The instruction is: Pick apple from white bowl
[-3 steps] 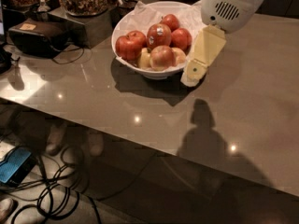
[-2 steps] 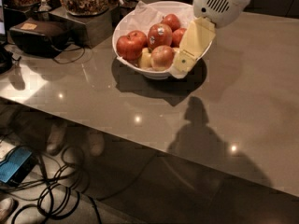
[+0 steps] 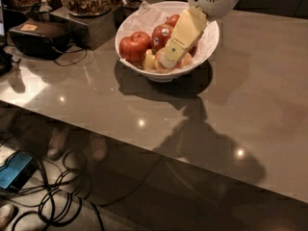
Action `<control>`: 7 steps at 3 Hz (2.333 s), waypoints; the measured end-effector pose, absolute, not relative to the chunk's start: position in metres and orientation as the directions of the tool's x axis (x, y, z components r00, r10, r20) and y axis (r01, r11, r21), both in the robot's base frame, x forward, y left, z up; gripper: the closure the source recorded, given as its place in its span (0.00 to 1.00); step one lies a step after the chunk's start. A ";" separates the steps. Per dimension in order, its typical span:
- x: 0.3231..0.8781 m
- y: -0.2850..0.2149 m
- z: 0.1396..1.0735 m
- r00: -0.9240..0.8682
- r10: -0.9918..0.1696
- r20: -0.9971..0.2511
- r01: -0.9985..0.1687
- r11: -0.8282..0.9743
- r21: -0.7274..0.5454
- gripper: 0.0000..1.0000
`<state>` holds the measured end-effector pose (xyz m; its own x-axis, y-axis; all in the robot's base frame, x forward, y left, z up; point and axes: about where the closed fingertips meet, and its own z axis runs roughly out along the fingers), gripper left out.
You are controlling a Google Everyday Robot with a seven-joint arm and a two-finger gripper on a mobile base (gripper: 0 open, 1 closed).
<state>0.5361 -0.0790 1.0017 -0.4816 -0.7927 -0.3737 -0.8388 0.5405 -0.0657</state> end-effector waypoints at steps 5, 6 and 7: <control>0.580 -0.068 0.967 -0.616 -0.731 -0.293 -0.773 0.632 0.050 0.07; 0.587 -0.068 0.955 -0.651 -0.713 -0.262 -0.750 0.657 0.076 0.08; 0.587 -0.068 0.945 -0.674 -0.700 -0.236 -0.735 0.668 0.116 0.07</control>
Offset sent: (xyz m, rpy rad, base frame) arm 0.0077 0.0082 -0.0136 -0.0032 0.1219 -0.0219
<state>0.5867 -0.0679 0.9453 -0.6741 -0.7001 -0.2356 -0.7347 0.6684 0.1162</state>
